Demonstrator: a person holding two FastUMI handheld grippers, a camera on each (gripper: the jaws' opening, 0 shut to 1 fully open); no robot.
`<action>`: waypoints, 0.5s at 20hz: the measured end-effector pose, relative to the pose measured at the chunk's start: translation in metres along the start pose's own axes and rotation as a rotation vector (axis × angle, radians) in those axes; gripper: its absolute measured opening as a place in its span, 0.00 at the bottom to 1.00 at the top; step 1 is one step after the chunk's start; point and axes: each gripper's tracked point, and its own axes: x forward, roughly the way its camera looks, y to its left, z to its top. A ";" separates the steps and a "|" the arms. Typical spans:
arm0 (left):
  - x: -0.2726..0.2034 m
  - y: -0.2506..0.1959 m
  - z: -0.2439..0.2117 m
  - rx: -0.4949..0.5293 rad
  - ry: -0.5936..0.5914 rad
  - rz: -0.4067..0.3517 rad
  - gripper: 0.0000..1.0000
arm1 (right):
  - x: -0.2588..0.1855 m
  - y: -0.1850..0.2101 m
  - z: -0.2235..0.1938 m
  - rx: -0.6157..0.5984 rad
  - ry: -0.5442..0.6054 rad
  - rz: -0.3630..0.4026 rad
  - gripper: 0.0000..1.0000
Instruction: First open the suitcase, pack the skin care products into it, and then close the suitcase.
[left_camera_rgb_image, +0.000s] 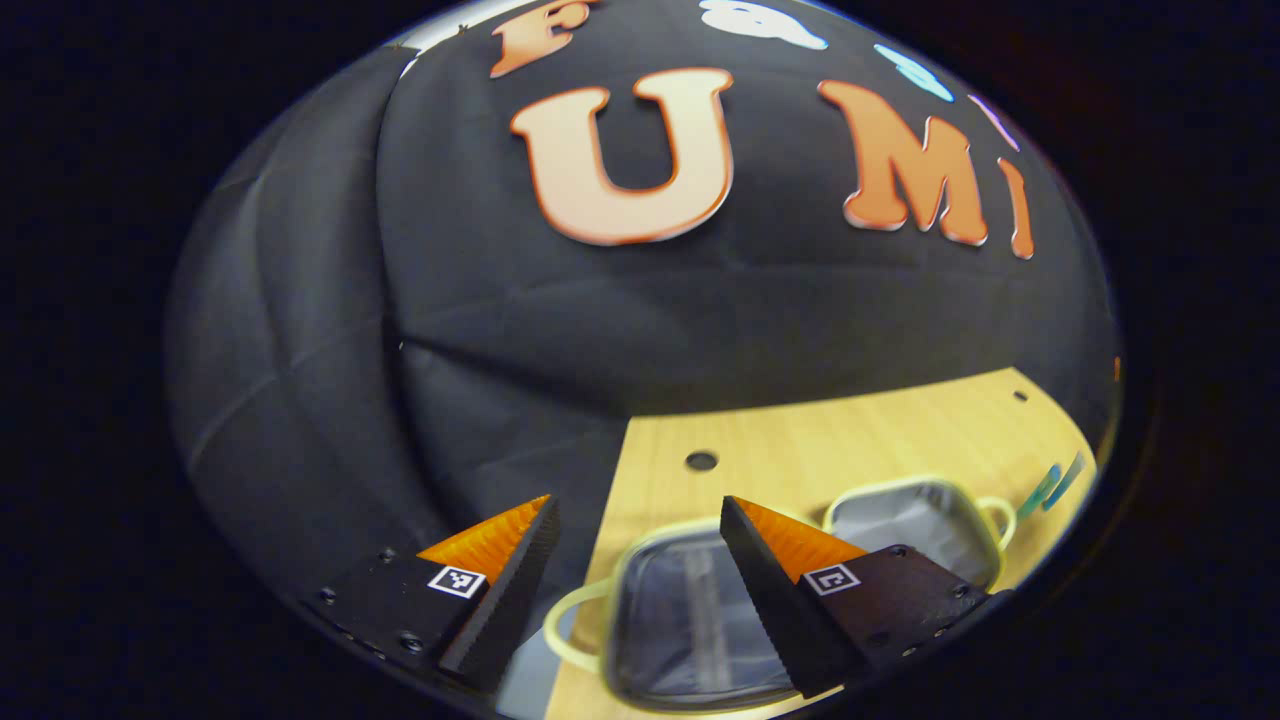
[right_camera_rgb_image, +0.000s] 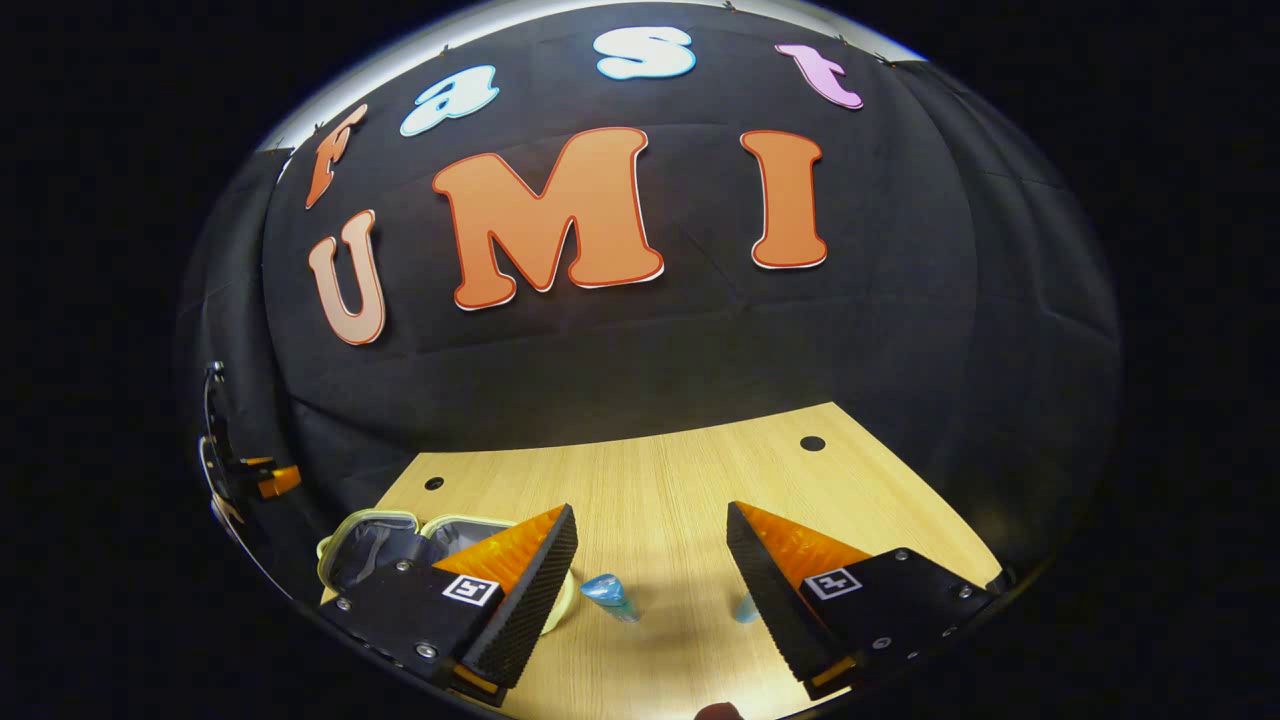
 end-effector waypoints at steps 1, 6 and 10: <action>-0.008 -0.035 0.025 -0.016 -0.061 -0.036 0.99 | 0.001 -0.007 0.000 -0.019 -0.007 -0.003 0.95; -0.046 -0.210 0.084 -0.168 -0.174 -0.192 0.99 | 0.007 -0.048 -0.012 -0.080 0.014 0.028 0.95; -0.052 -0.362 0.050 -0.181 -0.109 -0.301 0.97 | 0.010 -0.079 -0.029 -0.125 0.044 0.087 0.95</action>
